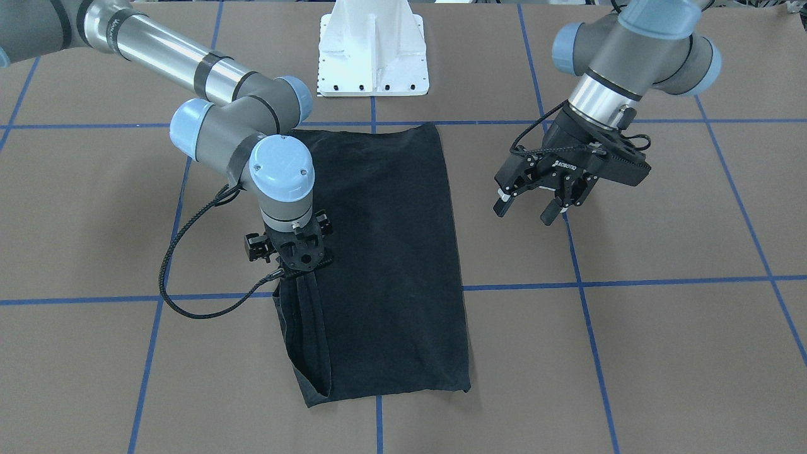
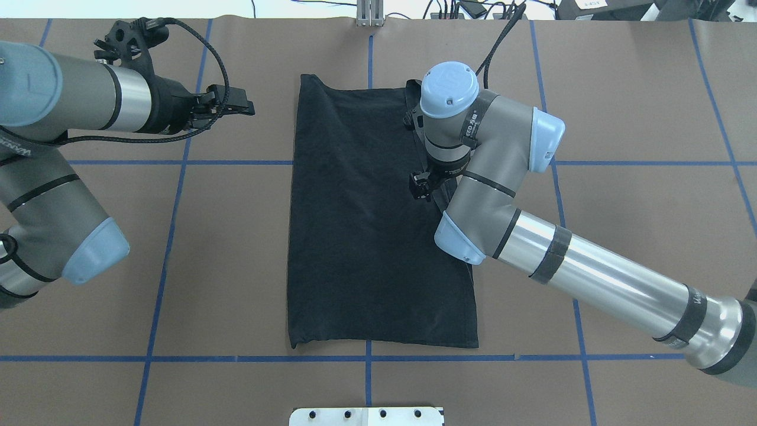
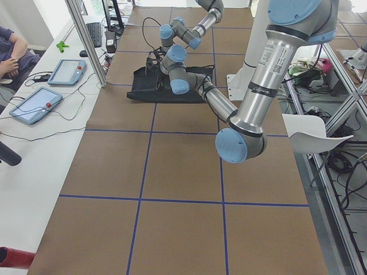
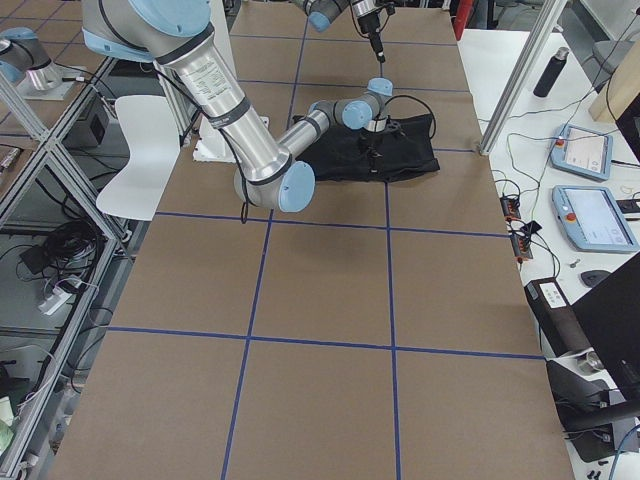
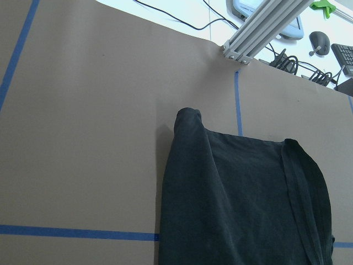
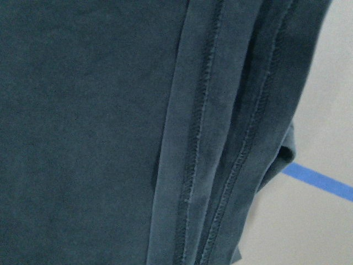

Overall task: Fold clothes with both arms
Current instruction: 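Adjust the collar-end edge of the shirt with the right gripper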

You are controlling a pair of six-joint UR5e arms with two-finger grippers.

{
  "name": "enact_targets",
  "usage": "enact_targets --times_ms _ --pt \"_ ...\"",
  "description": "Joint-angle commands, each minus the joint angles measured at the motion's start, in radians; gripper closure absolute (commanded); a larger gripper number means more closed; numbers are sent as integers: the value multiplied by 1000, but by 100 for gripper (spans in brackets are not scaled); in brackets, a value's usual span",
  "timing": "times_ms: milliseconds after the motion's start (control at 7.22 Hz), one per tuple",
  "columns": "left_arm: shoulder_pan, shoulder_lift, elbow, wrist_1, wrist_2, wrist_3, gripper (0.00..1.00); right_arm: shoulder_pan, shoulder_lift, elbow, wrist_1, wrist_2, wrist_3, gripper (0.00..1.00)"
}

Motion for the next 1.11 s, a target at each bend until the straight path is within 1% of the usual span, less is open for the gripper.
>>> enact_targets --times_ms 0,554,969 --pt "1 -2 -1 2 -1 -2 0 -11 -5 5 -50 2 0 0" --pt "3 -2 -1 2 -1 -3 0 -11 -22 0 -60 5 -1 0" --pt "4 -2 0 2 -1 -3 0 45 -51 8 -60 22 -47 0"
